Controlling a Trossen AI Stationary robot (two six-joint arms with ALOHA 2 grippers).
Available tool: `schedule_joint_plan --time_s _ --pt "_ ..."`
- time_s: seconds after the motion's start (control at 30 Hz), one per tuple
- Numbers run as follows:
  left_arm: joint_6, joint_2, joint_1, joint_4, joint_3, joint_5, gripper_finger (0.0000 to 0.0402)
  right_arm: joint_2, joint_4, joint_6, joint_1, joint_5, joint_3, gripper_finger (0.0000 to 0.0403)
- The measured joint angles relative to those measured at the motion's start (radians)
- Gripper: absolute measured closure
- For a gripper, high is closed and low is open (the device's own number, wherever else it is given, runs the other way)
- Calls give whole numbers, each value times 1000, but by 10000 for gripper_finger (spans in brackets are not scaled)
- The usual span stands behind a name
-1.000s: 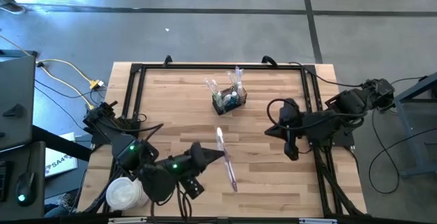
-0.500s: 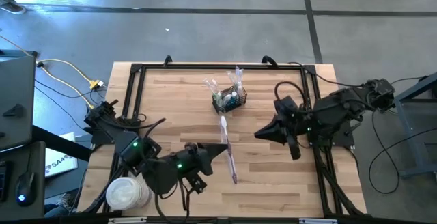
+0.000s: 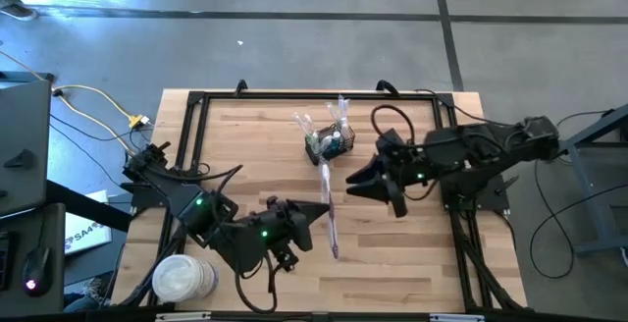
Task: Pick & Place toothbrushing station
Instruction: Put the purple toothbrush into the mesh organizer
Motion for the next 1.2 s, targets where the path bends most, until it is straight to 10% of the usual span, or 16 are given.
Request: schedule_joint_plan --time_s 0.37,1.2 --pt "0 0 0 -26 0 8 402 52 82 0 -47 -149 0 164" --pt "-45 19 1 -59 0 13 402 126 157 7 -92 -252 1 242"
